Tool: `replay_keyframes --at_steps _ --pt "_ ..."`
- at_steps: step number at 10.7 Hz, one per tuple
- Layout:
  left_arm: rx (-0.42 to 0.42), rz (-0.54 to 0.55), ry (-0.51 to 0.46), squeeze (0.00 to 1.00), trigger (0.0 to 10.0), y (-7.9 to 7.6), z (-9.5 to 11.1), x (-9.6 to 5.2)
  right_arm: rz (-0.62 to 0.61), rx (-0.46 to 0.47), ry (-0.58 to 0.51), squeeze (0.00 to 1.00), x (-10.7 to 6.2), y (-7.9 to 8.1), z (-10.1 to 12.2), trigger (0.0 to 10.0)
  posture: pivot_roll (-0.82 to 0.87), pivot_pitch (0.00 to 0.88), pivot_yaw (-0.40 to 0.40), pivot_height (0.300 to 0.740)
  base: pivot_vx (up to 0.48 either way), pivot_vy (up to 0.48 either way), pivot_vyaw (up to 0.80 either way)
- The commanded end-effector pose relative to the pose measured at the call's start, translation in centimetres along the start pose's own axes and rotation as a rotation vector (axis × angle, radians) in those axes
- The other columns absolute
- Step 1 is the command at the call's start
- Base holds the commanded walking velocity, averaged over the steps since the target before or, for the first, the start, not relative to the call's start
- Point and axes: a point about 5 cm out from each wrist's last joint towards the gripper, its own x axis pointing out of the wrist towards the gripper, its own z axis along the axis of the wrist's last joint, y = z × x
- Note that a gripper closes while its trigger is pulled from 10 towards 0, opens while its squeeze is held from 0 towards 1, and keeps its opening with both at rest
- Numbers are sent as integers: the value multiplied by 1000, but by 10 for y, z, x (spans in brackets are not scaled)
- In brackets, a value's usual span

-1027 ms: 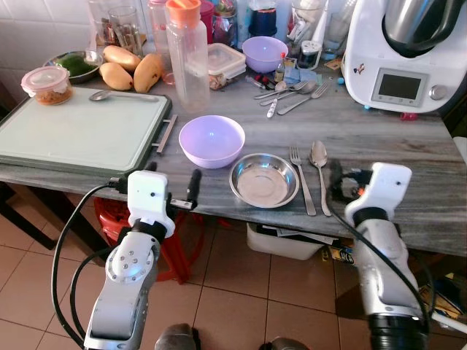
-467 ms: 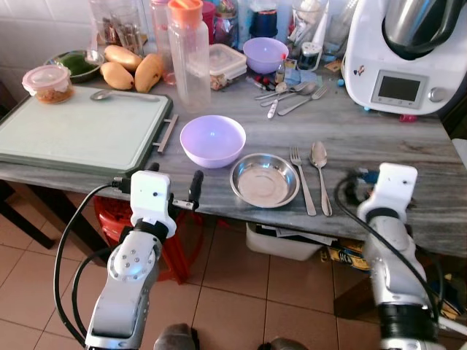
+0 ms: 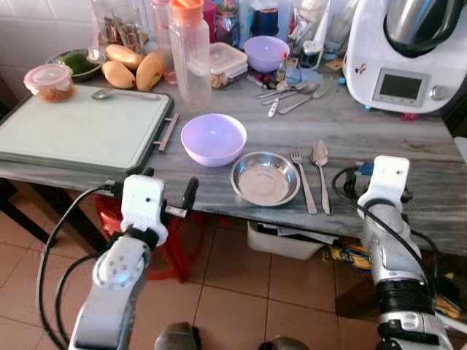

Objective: Setting the table

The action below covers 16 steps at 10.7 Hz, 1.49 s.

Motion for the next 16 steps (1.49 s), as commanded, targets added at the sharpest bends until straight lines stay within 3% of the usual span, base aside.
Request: replay_keyframes --at_steps 1,5,11,15,16 --pt "0 -8 0 0 10000 1 4 -2 14 9 9 0 4 1 4 10000 116 73 42 740 0 0 0" --pt "4 -14 22 0 10000 1 5 -6 117 -3 35 0 7 18 1 10000 122 85 39 740 0 0 0" --pt "-14 0 17 0 10000 -4 4 1 186 4 62 0 1 28 -6 10000 98 63 14 740 0 0 0" --pt "-21 22 -12 0 10000 -6 6 6 128 -7 -9 0 -5 20 0 10000 84 37 0 740 0 0 0" --pt "-32 22 -20 0 10000 -7 7 8 92 -3 -81 0 -12 16 8 10000 80 27 -2 740 0 0 0"
